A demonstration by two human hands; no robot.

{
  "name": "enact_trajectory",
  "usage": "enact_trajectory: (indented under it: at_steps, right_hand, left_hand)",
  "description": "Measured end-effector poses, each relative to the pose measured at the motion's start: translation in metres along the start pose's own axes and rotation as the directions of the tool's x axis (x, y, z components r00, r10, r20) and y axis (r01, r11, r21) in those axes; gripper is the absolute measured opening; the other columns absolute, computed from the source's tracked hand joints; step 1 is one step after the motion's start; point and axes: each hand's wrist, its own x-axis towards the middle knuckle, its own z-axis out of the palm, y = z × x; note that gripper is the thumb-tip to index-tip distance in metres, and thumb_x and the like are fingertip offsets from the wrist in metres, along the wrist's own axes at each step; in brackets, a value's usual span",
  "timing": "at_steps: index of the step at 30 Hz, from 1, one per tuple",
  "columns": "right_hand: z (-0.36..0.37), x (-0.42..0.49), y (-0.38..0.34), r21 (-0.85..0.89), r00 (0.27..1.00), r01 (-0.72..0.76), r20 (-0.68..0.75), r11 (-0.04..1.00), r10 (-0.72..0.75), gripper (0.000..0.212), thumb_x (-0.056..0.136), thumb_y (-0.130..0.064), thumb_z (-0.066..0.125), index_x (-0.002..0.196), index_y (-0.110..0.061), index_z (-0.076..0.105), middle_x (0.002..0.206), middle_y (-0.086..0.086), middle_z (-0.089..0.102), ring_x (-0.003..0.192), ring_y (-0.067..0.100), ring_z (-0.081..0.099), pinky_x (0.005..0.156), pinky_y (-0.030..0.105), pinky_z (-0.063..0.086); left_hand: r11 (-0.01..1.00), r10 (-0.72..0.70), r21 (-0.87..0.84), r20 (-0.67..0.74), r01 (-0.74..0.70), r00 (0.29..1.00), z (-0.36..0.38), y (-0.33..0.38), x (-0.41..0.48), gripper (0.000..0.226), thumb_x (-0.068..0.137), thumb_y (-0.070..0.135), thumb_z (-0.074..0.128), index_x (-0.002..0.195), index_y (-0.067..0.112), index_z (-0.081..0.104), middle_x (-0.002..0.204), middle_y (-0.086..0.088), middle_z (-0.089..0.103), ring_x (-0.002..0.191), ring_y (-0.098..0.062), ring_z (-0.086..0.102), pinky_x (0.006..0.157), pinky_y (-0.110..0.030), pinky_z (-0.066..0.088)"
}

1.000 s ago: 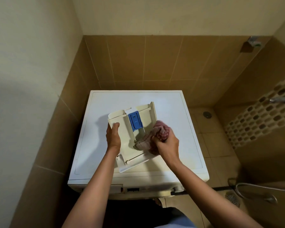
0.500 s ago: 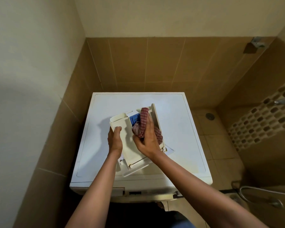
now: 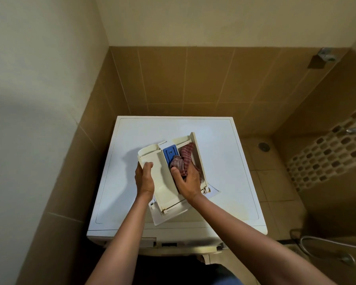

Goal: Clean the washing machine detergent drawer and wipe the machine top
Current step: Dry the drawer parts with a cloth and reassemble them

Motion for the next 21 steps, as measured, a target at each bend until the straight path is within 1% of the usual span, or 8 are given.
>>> enact_trajectory:
  at_steps: [2,4,8,10,12,15,19,21]
  right_hand:
    - [-0.002,0.007,0.000,0.025,0.996,0.013,0.091,1.000,-0.015,0.053,0.080,-0.057,0.051,0.118,-0.021,0.053,0.106,-0.006,0.060,0.099,0.006,0.058,0.090,0.028,0.050]
    - [-0.004,0.012,0.004,0.009,0.988,0.009,0.152,1.000,-0.010,0.043,0.082,-0.053,0.055,0.116,-0.027,0.055,0.107,-0.006,0.063,0.101,0.006,0.060,0.090,0.030,0.052]
    - [-0.019,0.011,0.012,-0.116,0.966,-0.047,0.249,0.992,0.075,0.037,0.082,-0.054,0.052,0.103,-0.025,0.061,0.094,-0.003,0.066,0.087,0.009,0.064,0.080,0.037,0.056]
    - [-0.025,0.009,0.017,-0.231,0.950,-0.033,0.294,0.972,0.102,0.036,0.082,-0.056,0.049,0.095,-0.024,0.060,0.085,-0.003,0.065,0.077,0.012,0.063,0.074,0.040,0.056]
    - [-0.028,0.008,0.019,-0.381,0.940,0.026,0.325,0.924,0.107,0.036,0.082,-0.059,0.047,0.091,-0.026,0.059,0.081,-0.002,0.063,0.073,0.015,0.061,0.072,0.036,0.054]
    - [-0.035,0.008,0.015,-0.564,0.912,0.148,0.395,0.813,0.108,0.036,0.086,-0.056,0.050,0.091,-0.022,0.058,0.081,0.002,0.064,0.076,0.020,0.060,0.068,0.029,0.048]
    - [-0.049,0.010,0.007,-0.686,0.856,0.267,0.491,0.677,0.161,0.044,0.078,-0.054,0.062,0.102,-0.018,0.056,0.089,0.003,0.066,0.084,0.021,0.061,0.068,0.028,0.048]
    - [-0.049,0.010,0.008,-0.716,0.842,0.297,0.508,0.632,0.180,0.043,0.074,-0.043,0.068,0.103,-0.015,0.056,0.091,0.004,0.066,0.087,0.024,0.063,0.067,0.027,0.047]
  left_hand:
    - [1.000,-0.014,-0.012,-0.003,0.014,1.000,-0.003,0.001,0.004,0.040,0.060,0.053,0.050,0.090,0.027,0.059,0.092,-0.004,0.063,0.093,-0.027,0.057,0.081,-0.042,0.046]
    - [1.000,-0.013,-0.011,0.002,0.013,1.000,-0.005,0.000,0.006,0.038,0.062,0.051,0.051,0.090,0.026,0.059,0.092,-0.005,0.063,0.092,-0.027,0.058,0.080,-0.042,0.046]
    - [1.000,0.000,-0.015,-0.010,-0.001,1.000,-0.004,-0.004,0.006,0.027,0.071,0.046,0.050,0.091,0.030,0.058,0.093,-0.003,0.063,0.093,-0.026,0.059,0.082,-0.044,0.048]
    - [0.999,0.003,-0.044,-0.059,-0.006,0.998,-0.002,-0.001,0.004,0.023,0.073,0.042,0.049,0.090,0.031,0.058,0.088,0.001,0.061,0.087,-0.021,0.057,0.079,-0.039,0.046]
    - [0.998,0.003,-0.066,-0.080,-0.009,0.997,-0.001,0.001,0.002,0.021,0.073,0.041,0.048,0.090,0.032,0.057,0.088,0.002,0.061,0.086,-0.020,0.056,0.079,-0.035,0.045]
    - [0.997,-0.017,-0.072,-0.071,0.012,0.997,-0.002,0.002,0.002,0.024,0.073,0.042,0.049,0.094,0.033,0.058,0.093,0.001,0.062,0.092,-0.022,0.058,0.083,-0.038,0.047]
    - [0.999,-0.005,-0.036,-0.062,0.003,0.998,-0.001,0.002,0.002,0.022,0.074,0.044,0.047,0.092,0.035,0.057,0.094,0.000,0.062,0.097,-0.025,0.058,0.089,-0.043,0.046]
    - [0.999,-0.008,-0.034,-0.059,0.006,0.998,-0.001,0.003,0.000,0.021,0.074,0.044,0.047,0.091,0.036,0.057,0.094,0.001,0.062,0.096,-0.025,0.058,0.091,-0.044,0.046]
